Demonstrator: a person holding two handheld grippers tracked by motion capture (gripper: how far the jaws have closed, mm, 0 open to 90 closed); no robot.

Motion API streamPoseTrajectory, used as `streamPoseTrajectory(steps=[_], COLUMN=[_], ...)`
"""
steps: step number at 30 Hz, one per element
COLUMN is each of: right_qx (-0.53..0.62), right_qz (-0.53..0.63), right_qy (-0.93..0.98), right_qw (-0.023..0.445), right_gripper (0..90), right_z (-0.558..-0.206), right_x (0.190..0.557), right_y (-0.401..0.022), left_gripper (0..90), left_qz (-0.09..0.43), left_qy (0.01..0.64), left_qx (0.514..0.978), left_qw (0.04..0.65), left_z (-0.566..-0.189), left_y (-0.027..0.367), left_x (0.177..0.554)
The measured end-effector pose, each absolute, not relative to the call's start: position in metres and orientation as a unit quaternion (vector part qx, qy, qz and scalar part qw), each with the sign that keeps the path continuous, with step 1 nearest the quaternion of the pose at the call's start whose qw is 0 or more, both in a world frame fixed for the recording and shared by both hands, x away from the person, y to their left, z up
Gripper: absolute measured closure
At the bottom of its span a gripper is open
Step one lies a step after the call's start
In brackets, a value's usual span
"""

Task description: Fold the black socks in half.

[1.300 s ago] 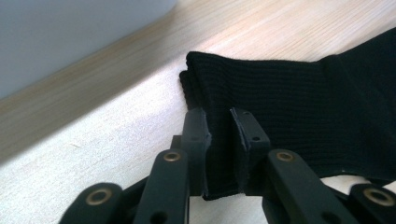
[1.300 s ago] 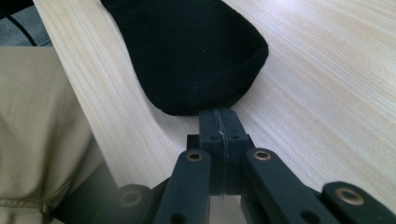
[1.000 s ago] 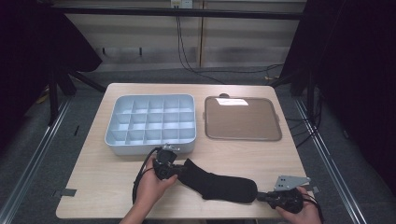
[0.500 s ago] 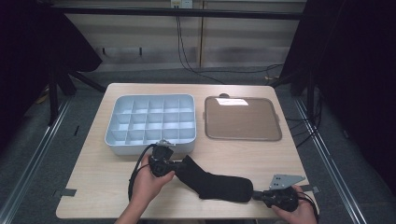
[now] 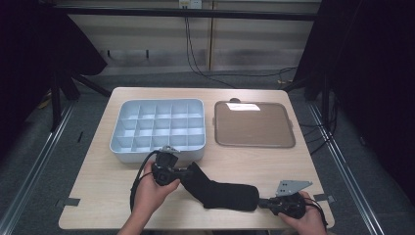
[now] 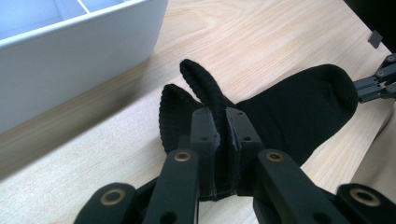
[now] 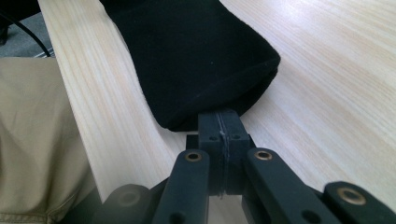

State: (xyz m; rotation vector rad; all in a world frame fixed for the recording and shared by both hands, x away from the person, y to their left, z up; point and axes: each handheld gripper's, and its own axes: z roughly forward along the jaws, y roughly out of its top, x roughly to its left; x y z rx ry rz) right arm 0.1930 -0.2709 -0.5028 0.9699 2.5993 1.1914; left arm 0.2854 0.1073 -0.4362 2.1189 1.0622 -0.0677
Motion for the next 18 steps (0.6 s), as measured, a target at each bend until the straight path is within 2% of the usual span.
streamPoseTrajectory(steps=[18], right_qx=[0.305], right_qz=[0.397], right_qy=[0.864], right_qw=[0.052], right_gripper=[89.2], right_z=[-0.503], right_x=[0.204], right_y=[-0.256], left_gripper=[82.9], left_qz=[-0.025], left_qy=[0.416], left_qx=[0.828], left_qw=[0.374], left_z=[-0.425], left_y=[0.114], left_x=[0.282])
